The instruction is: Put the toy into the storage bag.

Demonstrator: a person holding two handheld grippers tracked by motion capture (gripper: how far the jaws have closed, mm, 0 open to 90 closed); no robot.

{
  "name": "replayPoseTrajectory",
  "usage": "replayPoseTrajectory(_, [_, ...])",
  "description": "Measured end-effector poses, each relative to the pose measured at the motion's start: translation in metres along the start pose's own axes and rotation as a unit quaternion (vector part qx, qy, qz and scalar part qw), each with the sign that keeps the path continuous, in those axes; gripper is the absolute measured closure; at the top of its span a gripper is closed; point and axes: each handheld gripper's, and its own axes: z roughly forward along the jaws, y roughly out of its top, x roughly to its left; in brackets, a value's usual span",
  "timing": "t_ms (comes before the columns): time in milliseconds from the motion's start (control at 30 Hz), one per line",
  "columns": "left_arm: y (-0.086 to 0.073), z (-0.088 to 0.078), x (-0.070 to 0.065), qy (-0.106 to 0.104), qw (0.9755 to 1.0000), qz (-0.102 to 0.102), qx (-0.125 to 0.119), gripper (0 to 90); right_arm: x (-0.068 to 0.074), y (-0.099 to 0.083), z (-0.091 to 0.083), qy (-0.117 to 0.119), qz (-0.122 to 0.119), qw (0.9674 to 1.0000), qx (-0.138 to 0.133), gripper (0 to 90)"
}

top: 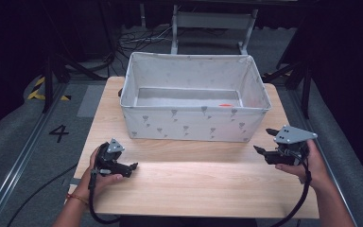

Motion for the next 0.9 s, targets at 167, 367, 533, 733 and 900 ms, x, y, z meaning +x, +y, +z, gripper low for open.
replayPoseTrajectory(167, [0.000,0.000,0.000,0.000,1.0000,0.000,0.000,0.5,0.005,-0.016,0.010,0.008,0.015,0.9998,0.014,29.4])
replayPoseTrajectory(367, [0.000,0.000,0.000,0.001,1.0000,0.001,0.001,0.5,0.010,-0.031,0.022,0.016,0.022,0.9990,0.035,29.3])
replayPoseTrajectory(533, [0.000,0.000,0.000,0.001,1.0000,0.001,0.001,0.5,0.014,-0.046,0.029,0.021,0.028,0.9984,0.045,29.3])
replayPoseTrajectory(733, [0.000,0.000,0.000,0.001,1.0000,0.000,0.001,0.5,0.017,-0.062,0.033,0.026,0.038,0.9974,0.056,29.3])
replayPoseTrajectory(900, [0.000,0.000,0.000,0.001,1.0000,0.000,0.001,0.5,0.017,-0.075,0.033,0.027,0.057,0.9961,0.061,28.8])
